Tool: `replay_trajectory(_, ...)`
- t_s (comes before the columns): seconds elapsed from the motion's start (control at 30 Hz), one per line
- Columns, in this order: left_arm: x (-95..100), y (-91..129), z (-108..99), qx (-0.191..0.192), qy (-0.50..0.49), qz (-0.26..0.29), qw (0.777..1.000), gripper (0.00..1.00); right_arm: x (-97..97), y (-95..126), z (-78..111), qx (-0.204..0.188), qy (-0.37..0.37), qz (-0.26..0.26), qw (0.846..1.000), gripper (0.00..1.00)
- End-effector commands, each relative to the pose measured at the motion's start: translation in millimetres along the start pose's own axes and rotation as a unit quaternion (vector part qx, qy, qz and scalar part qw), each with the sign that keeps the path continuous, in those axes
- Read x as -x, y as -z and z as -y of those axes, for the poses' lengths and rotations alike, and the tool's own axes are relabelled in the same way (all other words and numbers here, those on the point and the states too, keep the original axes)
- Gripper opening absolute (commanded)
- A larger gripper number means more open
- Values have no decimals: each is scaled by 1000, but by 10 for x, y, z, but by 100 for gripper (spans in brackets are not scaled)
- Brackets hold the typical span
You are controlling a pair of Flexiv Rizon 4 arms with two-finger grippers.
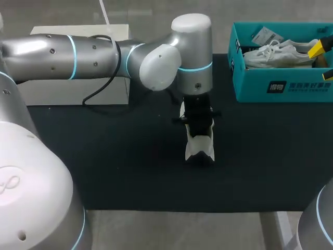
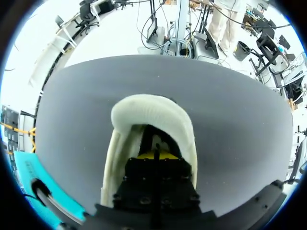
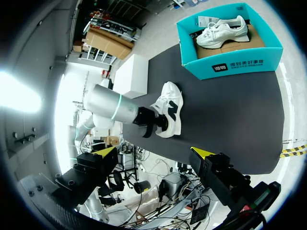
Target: Take the shoe out of the shoebox, open the shoe tongue, remove and reinsert the insole, then place the shoe into the shoebox
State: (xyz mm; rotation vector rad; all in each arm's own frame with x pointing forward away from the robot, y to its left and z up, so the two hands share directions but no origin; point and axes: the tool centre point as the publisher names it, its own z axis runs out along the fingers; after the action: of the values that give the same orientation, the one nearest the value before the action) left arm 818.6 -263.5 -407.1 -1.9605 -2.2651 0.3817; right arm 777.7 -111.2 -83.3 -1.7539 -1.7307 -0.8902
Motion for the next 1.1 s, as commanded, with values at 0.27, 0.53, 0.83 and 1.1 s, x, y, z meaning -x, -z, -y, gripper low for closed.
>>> replay_trajectory(0.27,62,-211,4,-7,-14,-3,1000,0,2,-5,-9,-1,0,1,1000,100)
replay_trajectory(0.53,62,170,1,32,-38,4,999,0,2,-5,-9,-1,0,1,1000,100)
replay_trajectory(0.83,71,87,-23,26,-42,10,999,0,2,-5,-9,-1,0,1,1000,100)
replay_trajectory(1.1,91,-137,-92,33,-56,5,998,0,2,-5,-9,-1,0,1,1000,100)
